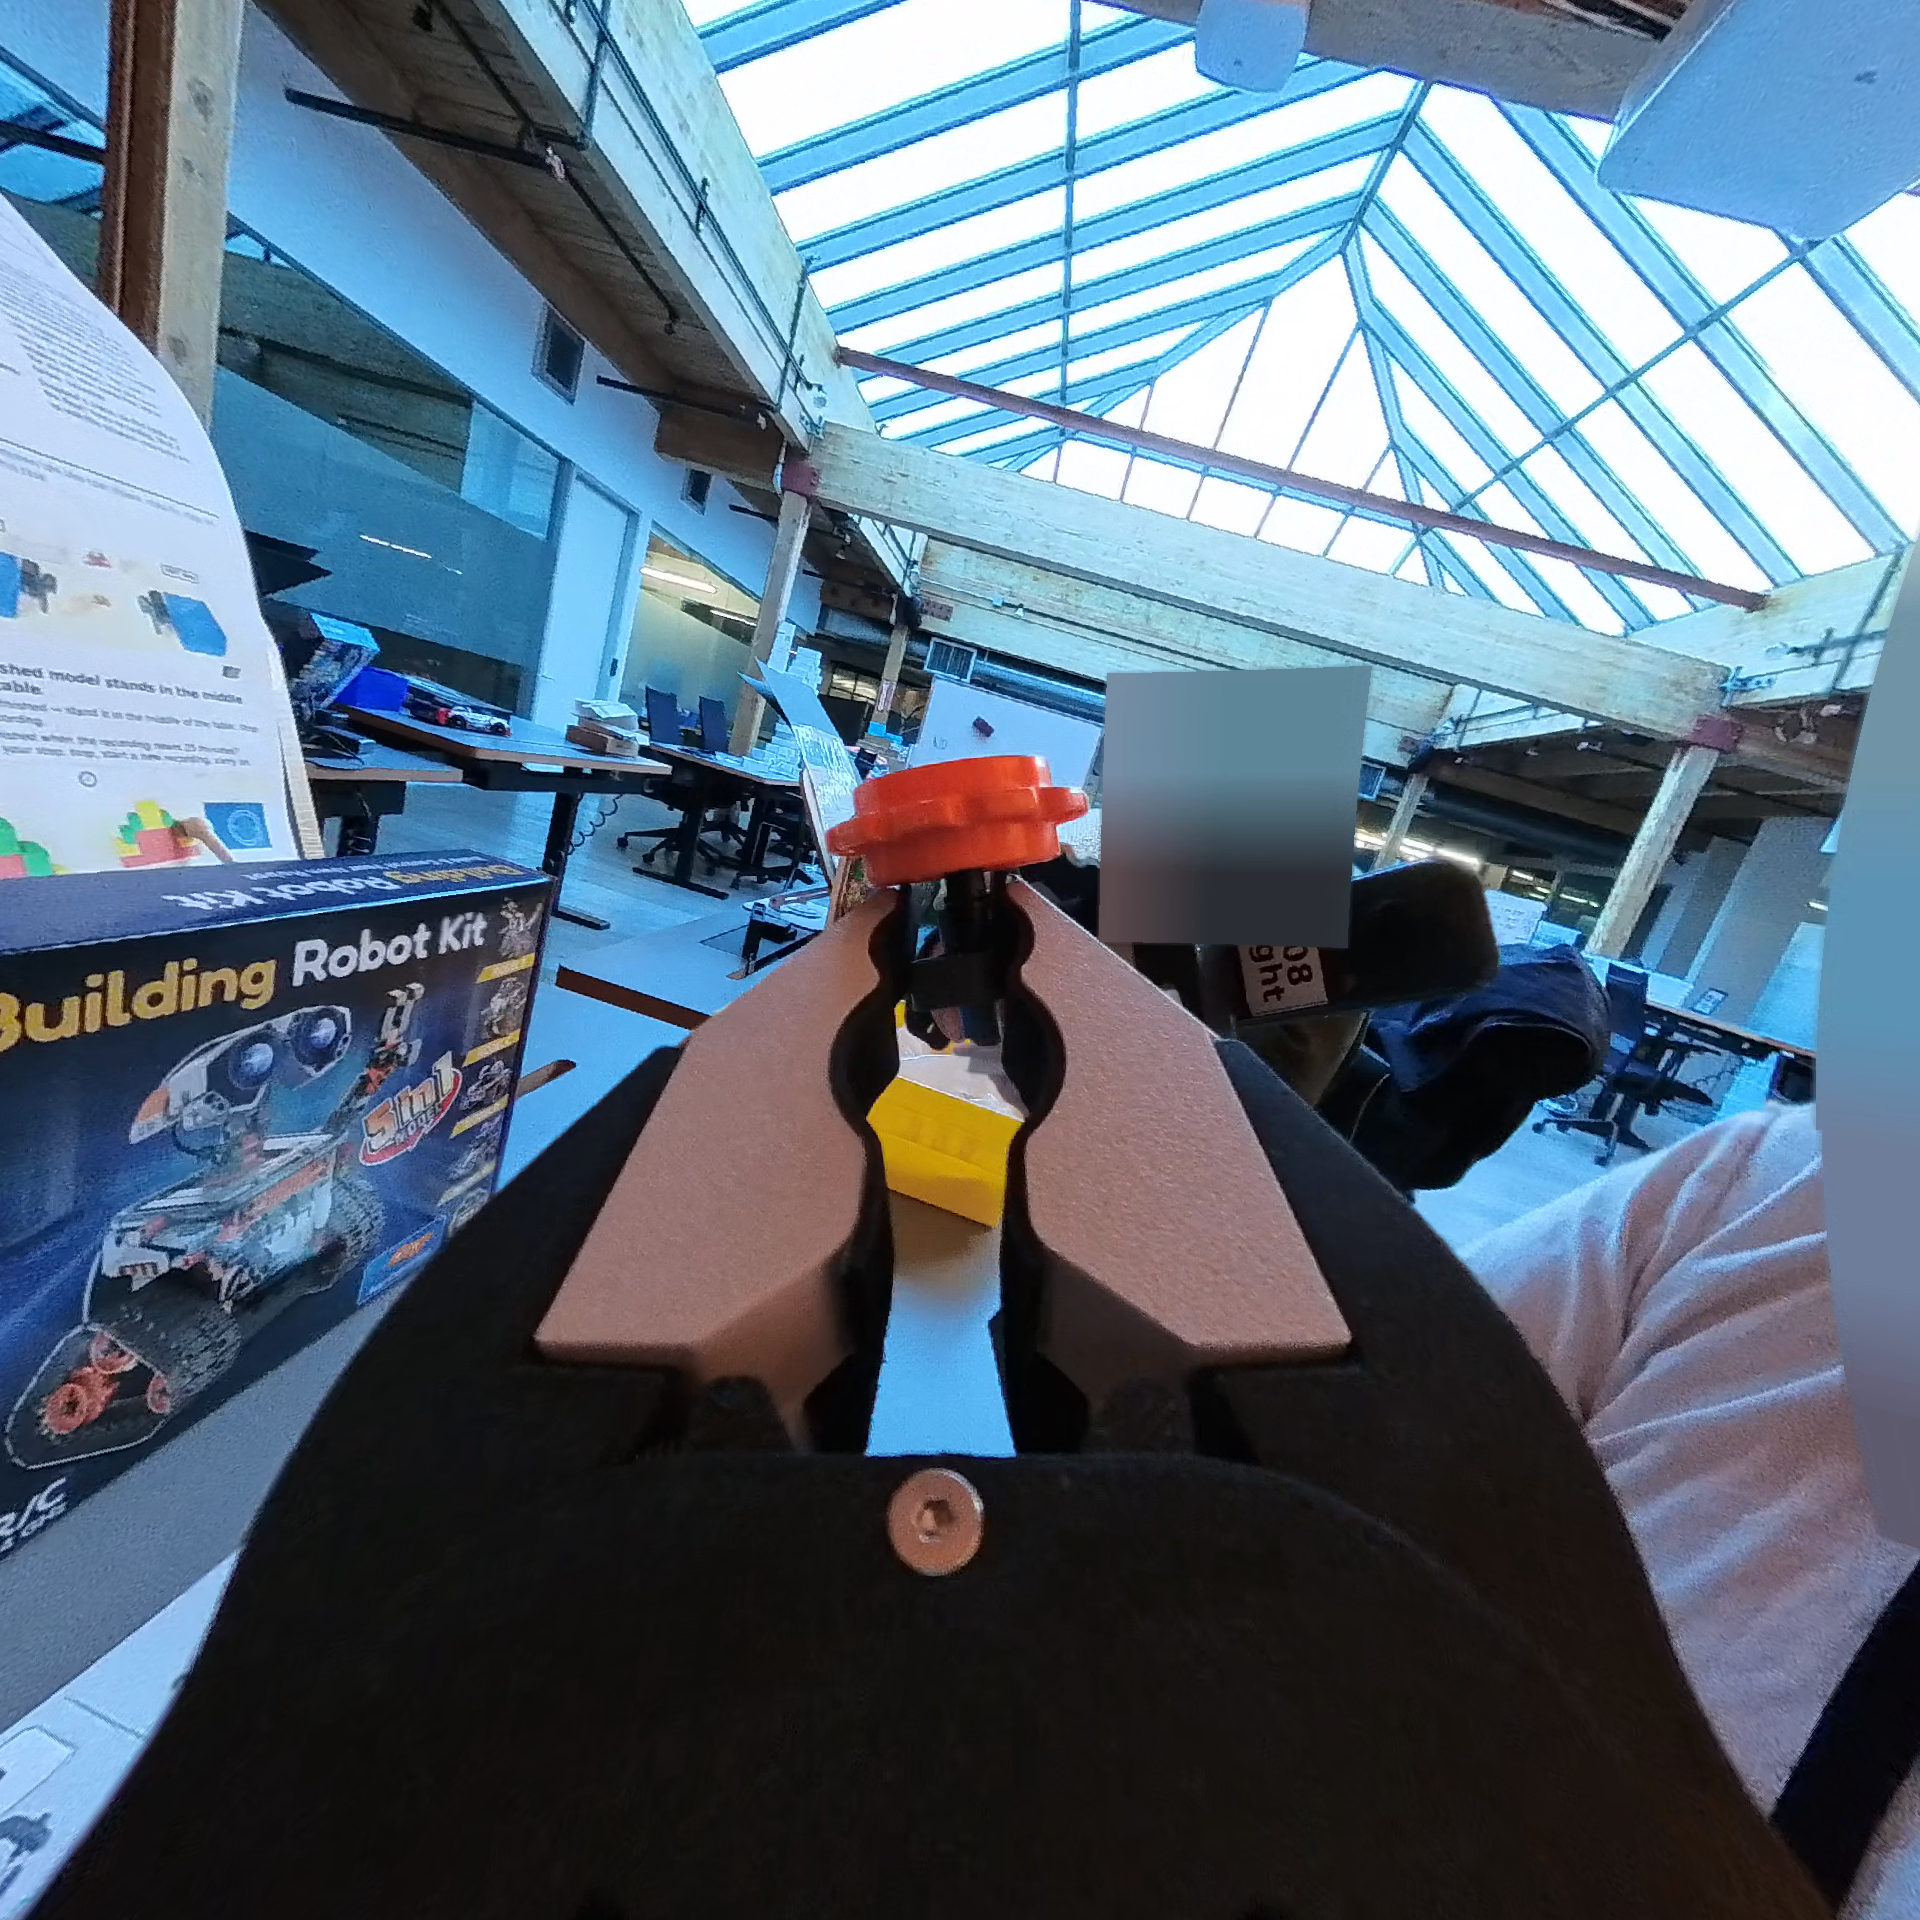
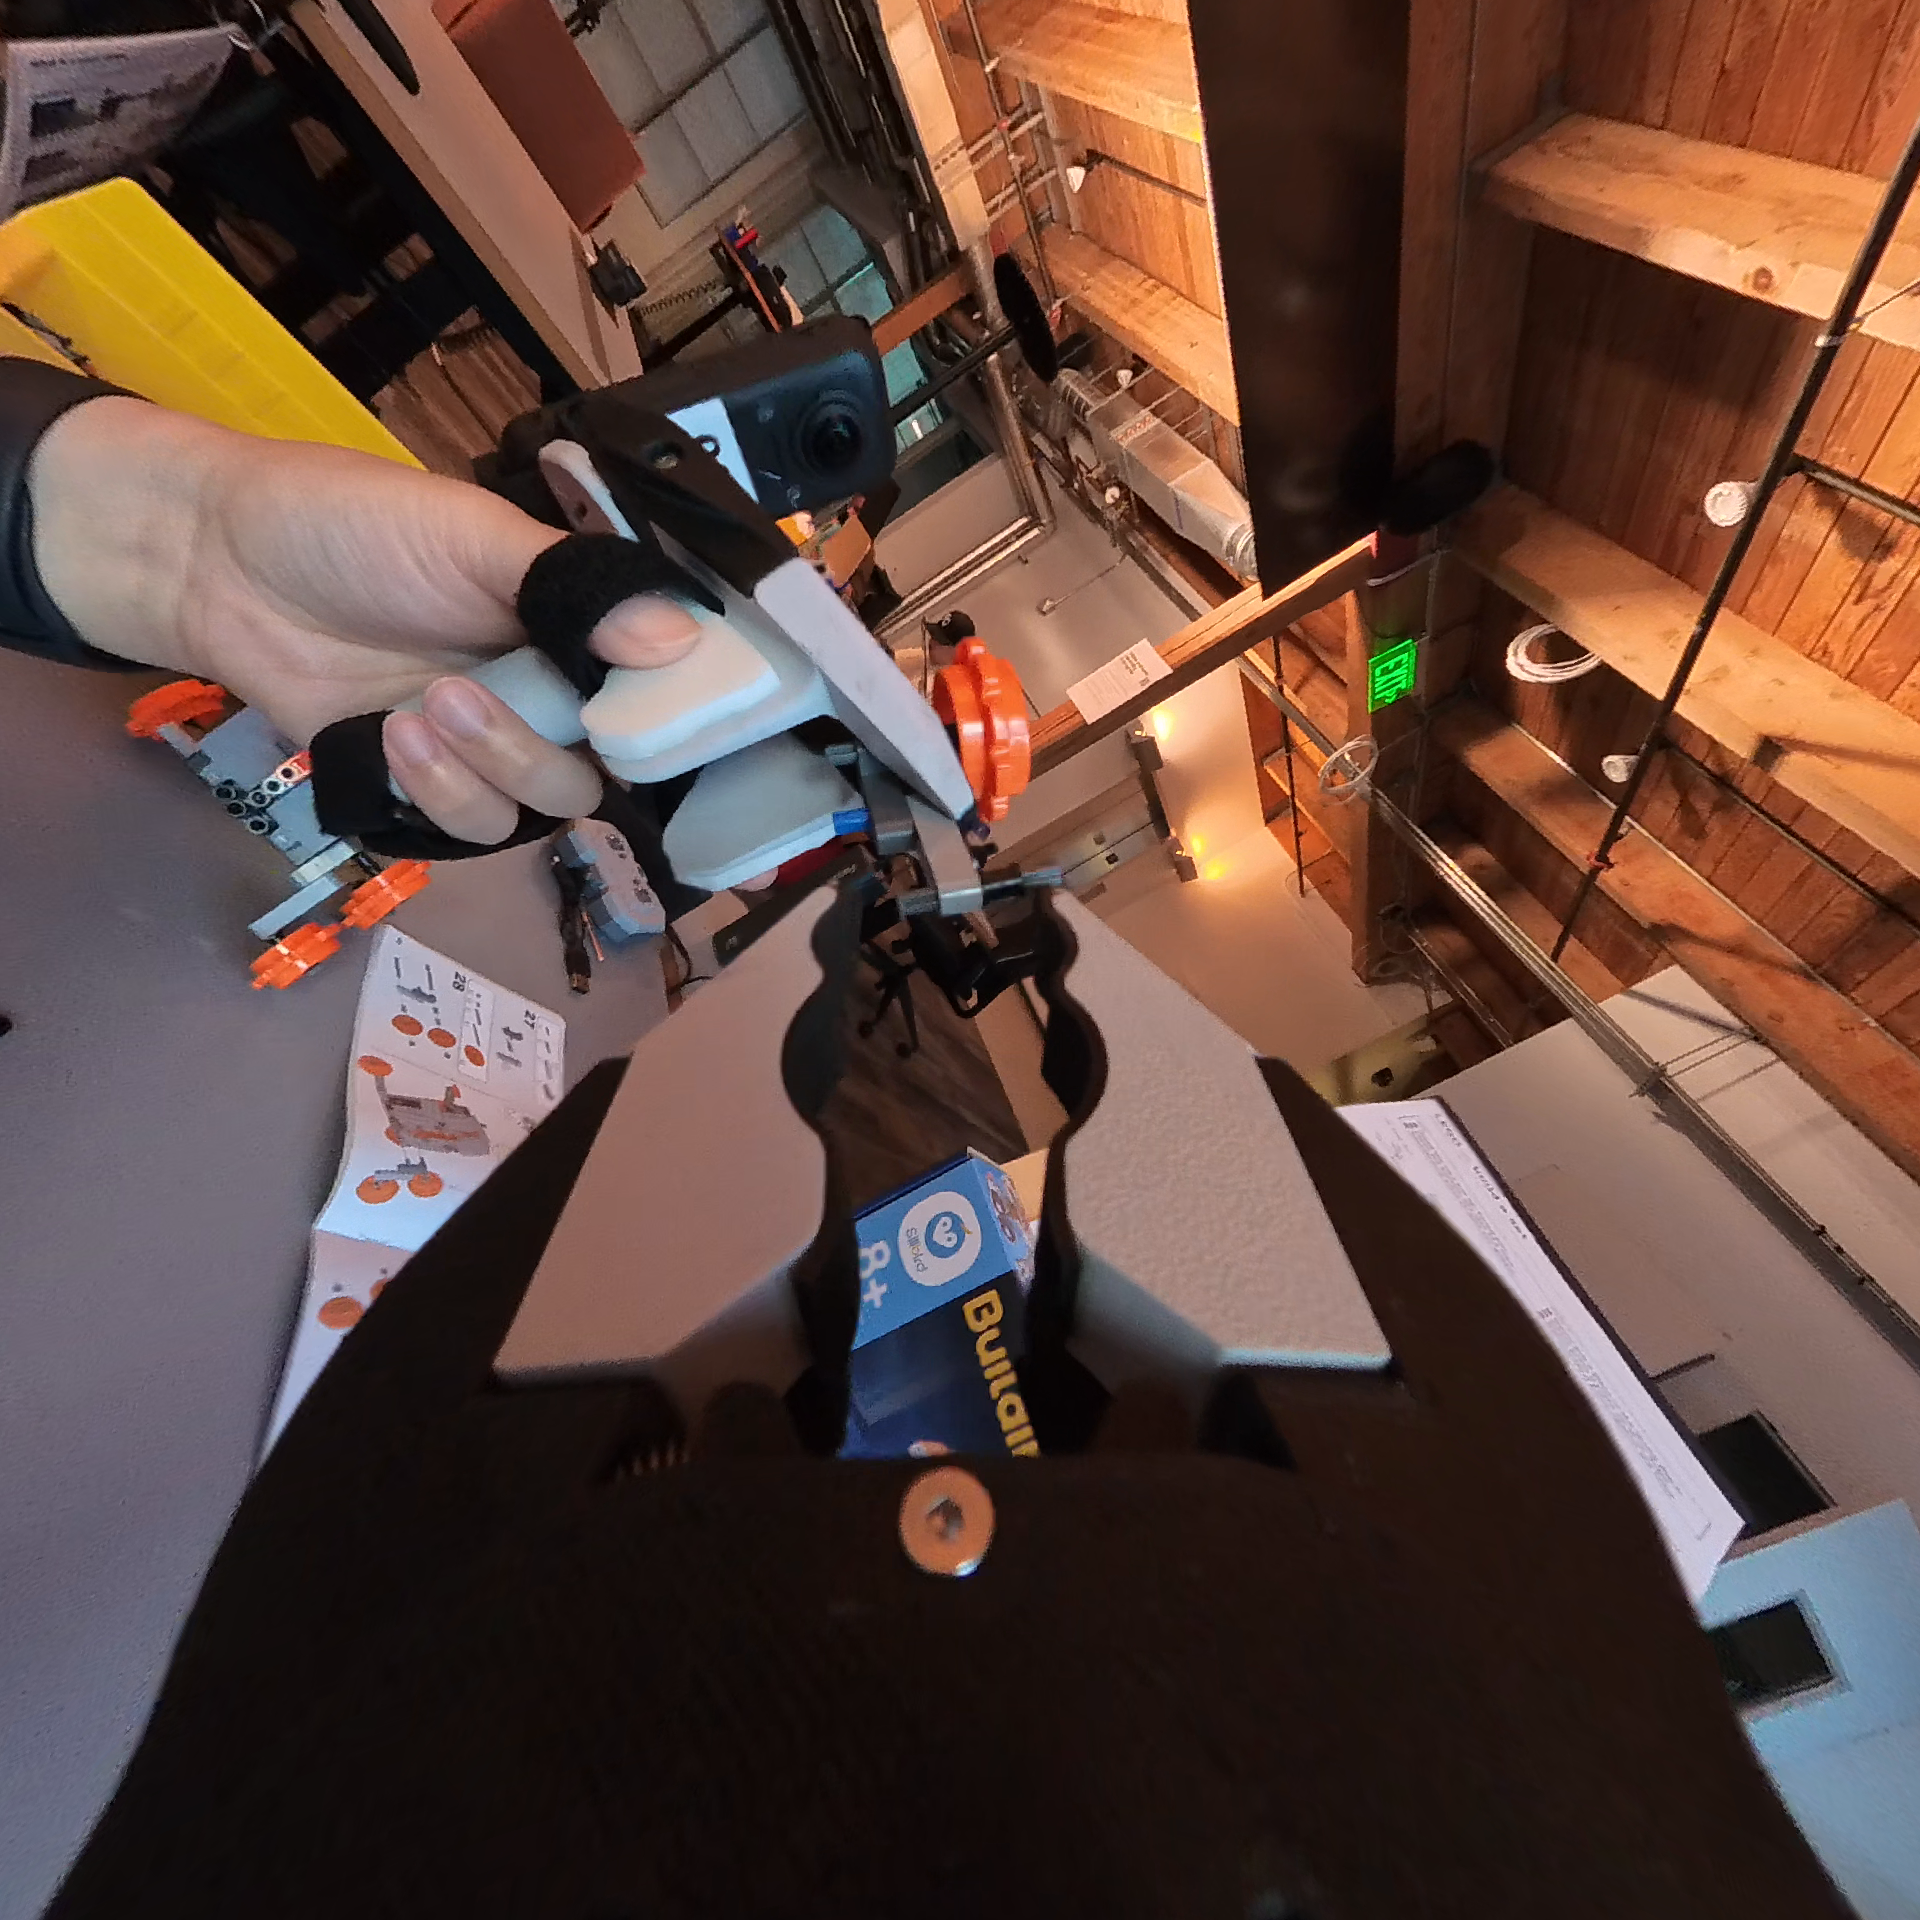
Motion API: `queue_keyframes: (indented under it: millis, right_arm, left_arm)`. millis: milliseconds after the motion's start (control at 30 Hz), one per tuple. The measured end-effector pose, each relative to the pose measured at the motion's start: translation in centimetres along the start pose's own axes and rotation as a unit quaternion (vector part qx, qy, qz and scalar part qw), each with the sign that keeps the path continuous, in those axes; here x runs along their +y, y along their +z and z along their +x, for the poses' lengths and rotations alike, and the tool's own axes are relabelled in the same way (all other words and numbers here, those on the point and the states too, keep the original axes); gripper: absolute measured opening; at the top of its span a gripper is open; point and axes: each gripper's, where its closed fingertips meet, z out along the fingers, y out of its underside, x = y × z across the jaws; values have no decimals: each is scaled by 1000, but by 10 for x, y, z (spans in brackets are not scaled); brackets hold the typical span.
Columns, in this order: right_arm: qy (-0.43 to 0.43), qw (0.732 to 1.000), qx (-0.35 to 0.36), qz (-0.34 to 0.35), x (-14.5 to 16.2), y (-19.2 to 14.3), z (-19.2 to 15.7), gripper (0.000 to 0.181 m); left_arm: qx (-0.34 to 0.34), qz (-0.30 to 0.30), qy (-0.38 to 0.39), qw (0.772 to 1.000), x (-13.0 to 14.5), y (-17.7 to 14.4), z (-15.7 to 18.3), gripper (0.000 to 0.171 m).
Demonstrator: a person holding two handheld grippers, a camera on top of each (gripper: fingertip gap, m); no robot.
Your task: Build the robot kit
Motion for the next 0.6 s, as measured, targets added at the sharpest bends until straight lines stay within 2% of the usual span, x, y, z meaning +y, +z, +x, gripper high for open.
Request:
queue_keyframes:
  millis: [67, 267, 400, 467, 533, 600]
  right_arm:
    - [1, 1000, 4, 3, 1, 0, 2, 25]
    - [37, 999, -16, -3, 11, 0, -1, 23]
    - [97, 995, -23, -19, 19, 0, 1, 28]
    - [117, 992, -30, -28, 20, 1, 0, 30]
    - [132, 989, -60, -38, 19, 2, -11, 36]
    - [163, 974, -152, -43, 11, 4, -44, 33]
  left_arm:
    - [0, -7, 0, 1000, 1, 0, -1, 11]
    - [-12, -37, -7, 999, 10, -1, -8, 11]
    - [-23, -58, 4, 998, 15, -2, -11, 12]
    - [-44, -29, 5, 999, 1, -9, -16, 12]
    - [-61, 19, 10, 998, -26, -27, -18, 12]
    - [-62, 56, 18, 996, -55, -49, -11, 12]
